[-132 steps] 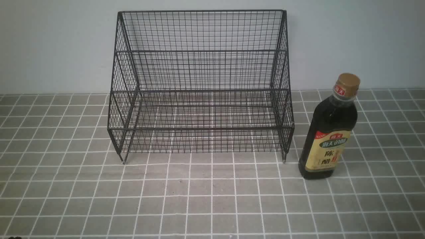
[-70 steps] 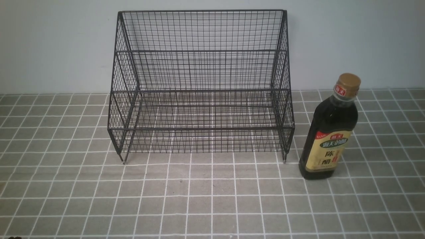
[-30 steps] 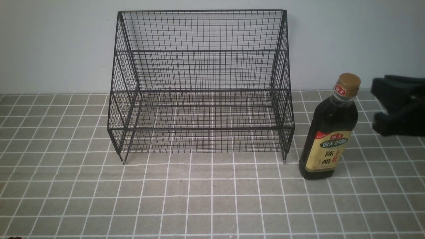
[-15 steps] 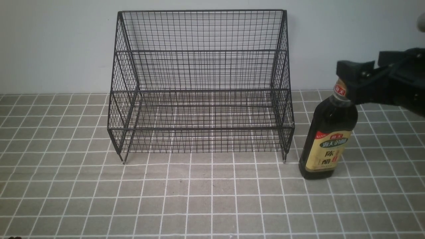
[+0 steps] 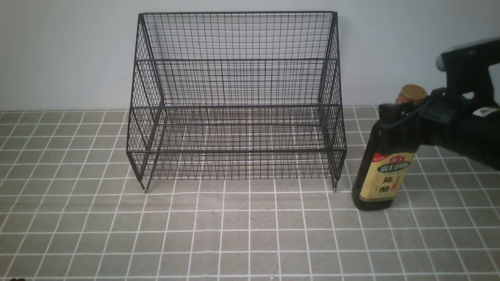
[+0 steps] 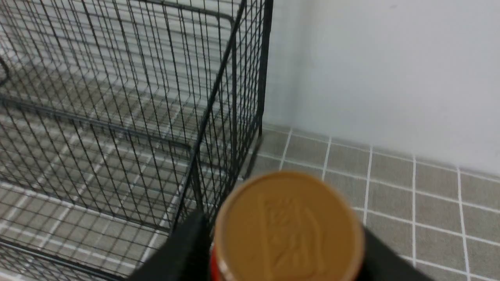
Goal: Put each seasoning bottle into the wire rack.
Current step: Use the right arm to grab the condiment bottle closest to it, then use the right arm to put the condiment bottle back on the shelf
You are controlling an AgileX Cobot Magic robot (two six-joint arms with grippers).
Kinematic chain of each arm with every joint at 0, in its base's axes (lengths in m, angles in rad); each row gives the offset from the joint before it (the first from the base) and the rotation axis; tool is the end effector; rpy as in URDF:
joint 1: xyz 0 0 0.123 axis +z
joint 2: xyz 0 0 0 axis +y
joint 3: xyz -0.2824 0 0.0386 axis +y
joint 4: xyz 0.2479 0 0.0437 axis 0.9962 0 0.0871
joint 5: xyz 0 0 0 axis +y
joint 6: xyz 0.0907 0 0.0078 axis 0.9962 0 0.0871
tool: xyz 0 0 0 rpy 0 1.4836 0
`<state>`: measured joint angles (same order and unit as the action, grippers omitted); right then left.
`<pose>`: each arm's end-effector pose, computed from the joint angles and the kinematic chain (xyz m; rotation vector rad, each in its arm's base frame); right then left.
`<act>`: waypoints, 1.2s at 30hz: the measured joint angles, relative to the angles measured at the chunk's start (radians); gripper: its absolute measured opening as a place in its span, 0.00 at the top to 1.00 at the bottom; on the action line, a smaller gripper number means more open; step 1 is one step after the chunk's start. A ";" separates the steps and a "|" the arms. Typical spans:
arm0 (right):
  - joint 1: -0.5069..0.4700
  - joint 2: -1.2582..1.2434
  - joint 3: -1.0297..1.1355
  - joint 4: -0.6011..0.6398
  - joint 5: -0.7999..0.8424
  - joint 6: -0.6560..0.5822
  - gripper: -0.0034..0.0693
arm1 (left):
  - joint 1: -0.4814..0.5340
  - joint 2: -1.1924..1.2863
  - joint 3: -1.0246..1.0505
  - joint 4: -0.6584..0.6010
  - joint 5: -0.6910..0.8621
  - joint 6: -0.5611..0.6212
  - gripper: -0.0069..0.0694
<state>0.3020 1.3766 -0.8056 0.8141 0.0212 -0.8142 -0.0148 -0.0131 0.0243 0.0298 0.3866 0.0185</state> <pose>0.2817 0.0893 0.2667 -0.3218 2.0501 0.2012 0.0521 0.0003 0.1709 0.0496 1.8807 0.0320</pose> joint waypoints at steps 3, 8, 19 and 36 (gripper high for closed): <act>0.001 -0.024 -0.007 0.002 0.038 -0.022 0.48 | 0.000 0.000 0.000 0.000 0.000 0.000 0.92; 0.001 -0.106 -0.085 -0.017 0.148 -0.059 0.51 | 0.000 0.000 0.000 0.000 0.000 0.000 0.92; 0.001 -0.150 -0.375 0.082 0.317 -0.054 0.51 | 0.000 0.000 0.000 0.000 0.000 0.000 0.92; 0.001 0.150 -0.510 0.347 0.268 -0.068 0.51 | 0.000 0.000 0.000 0.000 0.000 0.000 0.92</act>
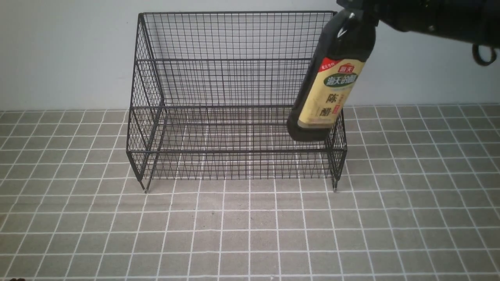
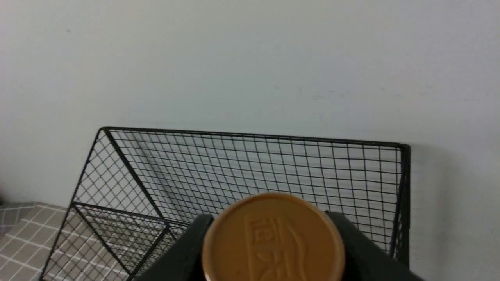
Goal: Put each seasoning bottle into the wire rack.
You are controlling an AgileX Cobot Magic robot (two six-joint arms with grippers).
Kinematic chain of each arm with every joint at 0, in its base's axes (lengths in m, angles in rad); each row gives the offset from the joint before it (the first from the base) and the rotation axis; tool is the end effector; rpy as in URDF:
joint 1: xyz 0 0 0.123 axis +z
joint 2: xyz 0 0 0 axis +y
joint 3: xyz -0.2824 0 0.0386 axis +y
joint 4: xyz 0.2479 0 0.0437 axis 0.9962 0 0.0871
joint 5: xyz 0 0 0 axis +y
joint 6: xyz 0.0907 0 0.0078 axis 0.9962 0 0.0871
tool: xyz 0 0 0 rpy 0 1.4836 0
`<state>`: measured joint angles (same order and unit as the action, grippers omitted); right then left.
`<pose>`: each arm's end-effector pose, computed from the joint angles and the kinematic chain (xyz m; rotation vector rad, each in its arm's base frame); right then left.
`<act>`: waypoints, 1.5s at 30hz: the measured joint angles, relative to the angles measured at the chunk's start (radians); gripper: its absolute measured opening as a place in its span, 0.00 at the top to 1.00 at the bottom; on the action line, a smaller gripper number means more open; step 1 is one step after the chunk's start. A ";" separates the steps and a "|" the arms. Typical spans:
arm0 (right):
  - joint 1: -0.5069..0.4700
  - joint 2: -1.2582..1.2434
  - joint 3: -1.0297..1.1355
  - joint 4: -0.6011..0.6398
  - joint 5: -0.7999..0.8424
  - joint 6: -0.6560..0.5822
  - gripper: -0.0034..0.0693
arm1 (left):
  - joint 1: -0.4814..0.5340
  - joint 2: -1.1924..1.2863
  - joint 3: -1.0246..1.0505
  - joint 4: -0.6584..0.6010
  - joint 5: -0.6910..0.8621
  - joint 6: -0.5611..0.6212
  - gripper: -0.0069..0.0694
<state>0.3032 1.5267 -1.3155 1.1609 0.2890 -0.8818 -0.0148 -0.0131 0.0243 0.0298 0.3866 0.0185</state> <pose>0.3392 0.1312 0.3765 -0.2284 1.8369 0.6382 0.0521 0.0003 0.1709 0.0496 1.8807 0.0320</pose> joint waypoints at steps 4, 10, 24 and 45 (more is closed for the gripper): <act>0.000 0.018 0.000 0.005 -0.011 -0.009 0.51 | 0.000 0.000 0.000 0.000 0.000 0.000 0.92; 0.000 0.049 -0.004 -0.031 0.042 -0.050 0.51 | 0.000 0.000 0.000 0.000 0.000 0.000 0.92; 0.000 0.109 -0.005 -0.085 0.115 -0.078 0.51 | 0.000 0.000 0.000 0.000 0.000 0.000 0.92; 0.000 0.030 -0.020 -0.099 0.140 -0.075 0.33 | 0.000 0.000 0.000 0.000 0.000 0.000 0.92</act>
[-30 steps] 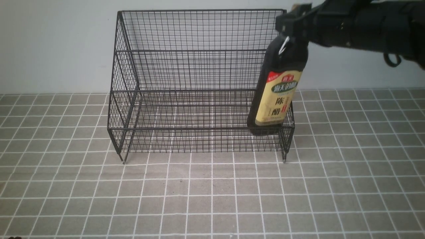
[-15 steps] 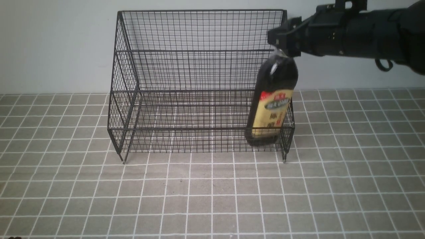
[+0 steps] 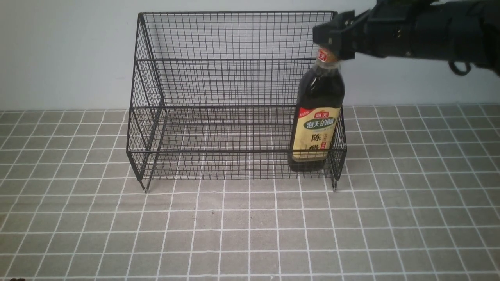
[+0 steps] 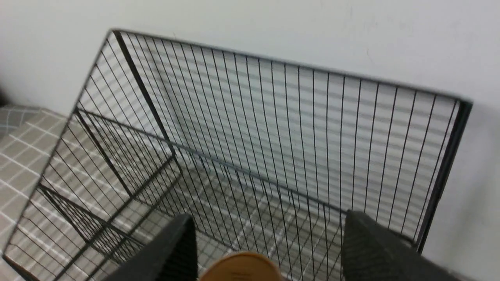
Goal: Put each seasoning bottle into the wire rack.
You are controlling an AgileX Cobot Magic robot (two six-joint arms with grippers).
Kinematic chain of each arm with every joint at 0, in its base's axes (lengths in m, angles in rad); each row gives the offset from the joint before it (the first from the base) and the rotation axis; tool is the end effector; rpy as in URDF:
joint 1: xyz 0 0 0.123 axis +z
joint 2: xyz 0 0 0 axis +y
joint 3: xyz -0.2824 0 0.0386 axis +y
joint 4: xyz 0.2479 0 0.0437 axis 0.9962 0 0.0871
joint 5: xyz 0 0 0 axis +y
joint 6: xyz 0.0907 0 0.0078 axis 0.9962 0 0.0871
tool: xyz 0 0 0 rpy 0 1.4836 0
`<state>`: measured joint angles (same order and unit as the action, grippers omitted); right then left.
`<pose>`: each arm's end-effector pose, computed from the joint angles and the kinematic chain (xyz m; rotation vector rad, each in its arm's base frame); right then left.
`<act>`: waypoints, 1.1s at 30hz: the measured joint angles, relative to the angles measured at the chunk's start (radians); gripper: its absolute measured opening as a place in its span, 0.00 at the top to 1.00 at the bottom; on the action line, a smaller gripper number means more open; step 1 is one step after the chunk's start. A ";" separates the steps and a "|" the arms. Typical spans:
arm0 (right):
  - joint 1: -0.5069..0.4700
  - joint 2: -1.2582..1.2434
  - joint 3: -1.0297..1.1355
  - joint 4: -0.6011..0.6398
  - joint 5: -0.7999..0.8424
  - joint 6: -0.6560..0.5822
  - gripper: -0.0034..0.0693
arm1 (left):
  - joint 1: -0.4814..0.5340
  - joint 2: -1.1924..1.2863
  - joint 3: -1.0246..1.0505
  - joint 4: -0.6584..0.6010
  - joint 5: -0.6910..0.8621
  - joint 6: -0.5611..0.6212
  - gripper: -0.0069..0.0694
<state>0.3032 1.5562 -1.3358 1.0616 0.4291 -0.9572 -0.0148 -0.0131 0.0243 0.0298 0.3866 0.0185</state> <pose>0.3389 0.1408 0.3650 -0.4822 1.8840 0.6014 0.0521 0.0003 0.1709 0.0496 1.8807 0.0320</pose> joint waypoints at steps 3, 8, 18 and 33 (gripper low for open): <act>0.000 -0.078 0.000 0.000 0.000 -0.001 0.33 | 0.000 0.000 0.000 0.000 0.000 0.000 0.92; 0.000 -0.196 0.000 -0.002 0.012 -0.001 0.35 | 0.000 0.000 0.000 0.000 0.000 0.000 0.92; 0.000 -0.460 -0.006 -0.500 0.401 0.466 0.91 | 0.000 0.000 0.000 0.000 0.000 0.000 0.92; -0.001 -1.003 0.427 -0.700 0.313 0.888 0.97 | 0.000 0.000 0.000 0.000 0.000 0.000 0.92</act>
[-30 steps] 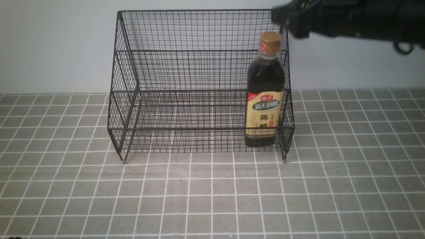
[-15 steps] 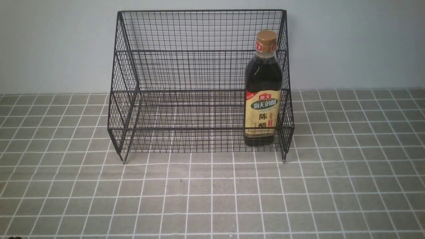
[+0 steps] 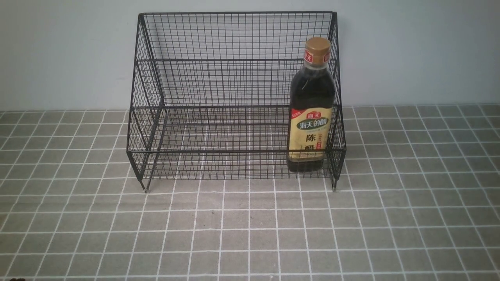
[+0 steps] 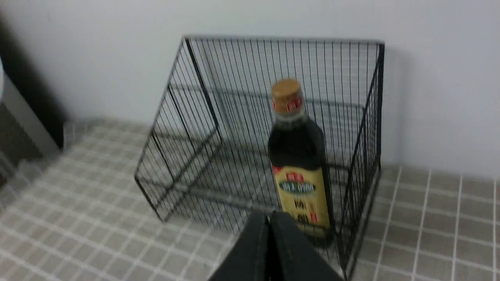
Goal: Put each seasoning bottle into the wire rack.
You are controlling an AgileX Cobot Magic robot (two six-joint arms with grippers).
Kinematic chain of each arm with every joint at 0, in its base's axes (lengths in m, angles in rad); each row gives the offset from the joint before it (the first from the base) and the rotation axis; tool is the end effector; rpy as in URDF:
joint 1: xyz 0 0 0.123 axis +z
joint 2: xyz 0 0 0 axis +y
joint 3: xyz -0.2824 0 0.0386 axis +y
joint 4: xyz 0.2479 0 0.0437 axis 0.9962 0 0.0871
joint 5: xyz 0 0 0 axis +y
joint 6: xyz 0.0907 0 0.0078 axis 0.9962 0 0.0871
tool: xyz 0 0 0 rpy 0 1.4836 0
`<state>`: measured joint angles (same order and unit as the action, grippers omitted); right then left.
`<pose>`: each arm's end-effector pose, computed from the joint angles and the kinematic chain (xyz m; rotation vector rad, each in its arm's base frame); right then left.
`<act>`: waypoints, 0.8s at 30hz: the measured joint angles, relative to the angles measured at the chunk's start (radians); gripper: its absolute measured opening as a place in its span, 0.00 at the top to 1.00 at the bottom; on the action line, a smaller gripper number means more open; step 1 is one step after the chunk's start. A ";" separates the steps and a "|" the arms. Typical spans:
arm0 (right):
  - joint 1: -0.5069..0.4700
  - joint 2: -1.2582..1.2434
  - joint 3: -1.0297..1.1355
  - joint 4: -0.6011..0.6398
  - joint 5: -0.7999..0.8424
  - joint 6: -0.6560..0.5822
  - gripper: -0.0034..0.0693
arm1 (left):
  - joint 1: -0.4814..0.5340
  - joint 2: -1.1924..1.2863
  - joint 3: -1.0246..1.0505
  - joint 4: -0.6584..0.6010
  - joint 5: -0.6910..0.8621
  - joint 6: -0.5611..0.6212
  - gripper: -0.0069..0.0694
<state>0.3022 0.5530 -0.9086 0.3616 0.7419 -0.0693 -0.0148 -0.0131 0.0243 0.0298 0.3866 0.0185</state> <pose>0.0722 0.0453 0.4081 -0.2647 1.8487 0.5732 0.0521 0.0003 0.1709 0.0496 1.8807 0.0320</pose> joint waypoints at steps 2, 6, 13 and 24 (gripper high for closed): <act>0.000 -0.100 0.099 0.010 -0.114 0.003 0.97 | 0.000 0.000 0.000 0.000 0.000 0.000 0.92; 0.000 -0.234 0.216 0.010 -0.210 0.003 0.97 | 0.000 0.000 0.000 0.000 0.000 0.000 0.92; 0.000 -0.353 0.310 -0.110 -0.222 -0.058 0.97 | 0.000 0.000 0.000 0.000 0.000 0.000 0.92; -0.103 -0.410 0.569 -0.405 -0.280 -0.067 0.97 | 0.000 0.000 0.000 0.000 0.000 0.000 0.92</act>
<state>0.1990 0.1429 -0.3392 -0.0435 0.4620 -0.1363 -0.0148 -0.0131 0.0243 0.0298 0.3866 0.0185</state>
